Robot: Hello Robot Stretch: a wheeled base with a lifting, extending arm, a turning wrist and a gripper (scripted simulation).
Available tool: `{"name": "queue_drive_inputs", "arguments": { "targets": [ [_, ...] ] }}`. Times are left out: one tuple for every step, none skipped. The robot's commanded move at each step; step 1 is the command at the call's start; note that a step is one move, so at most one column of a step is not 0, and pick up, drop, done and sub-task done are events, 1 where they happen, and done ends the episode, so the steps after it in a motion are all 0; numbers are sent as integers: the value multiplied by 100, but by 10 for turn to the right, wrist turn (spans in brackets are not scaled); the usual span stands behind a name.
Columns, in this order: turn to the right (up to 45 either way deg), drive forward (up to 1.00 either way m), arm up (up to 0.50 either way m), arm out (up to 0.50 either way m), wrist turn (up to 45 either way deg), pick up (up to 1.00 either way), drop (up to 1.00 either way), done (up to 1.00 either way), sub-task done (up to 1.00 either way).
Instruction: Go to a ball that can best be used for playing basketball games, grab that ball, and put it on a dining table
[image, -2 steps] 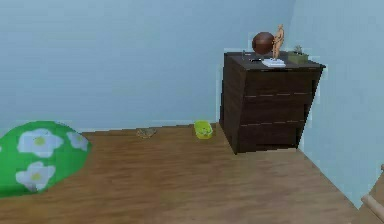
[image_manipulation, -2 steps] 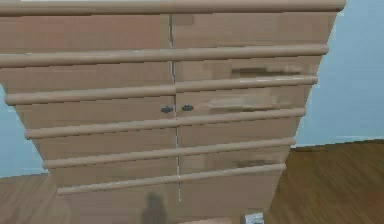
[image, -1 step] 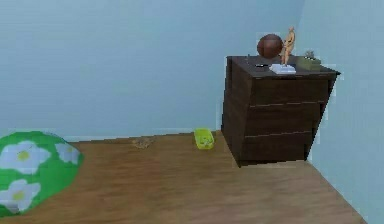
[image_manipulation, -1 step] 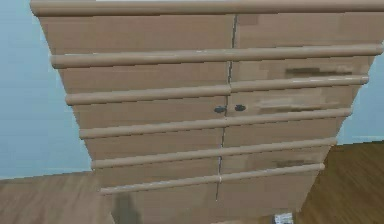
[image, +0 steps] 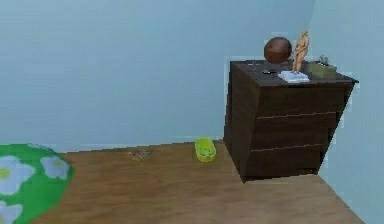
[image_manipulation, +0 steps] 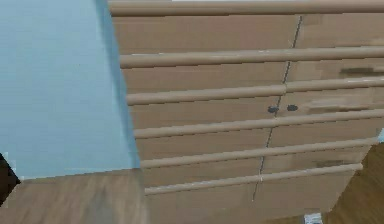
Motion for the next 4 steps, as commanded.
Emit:
{"name": "queue_drive_inputs", "arguments": {
  "targets": [
    [180, 0, 0, 0, 0, 0, 0, 0, 0],
    [0, 35, 0, 0, 0, 0, 0, 0, 0],
    [60, 0, 0, 0, 0, 0, 0, 0, 0],
    [0, 50, 0, 0, 0, 0, 0, 0, 0]
  ]
}}
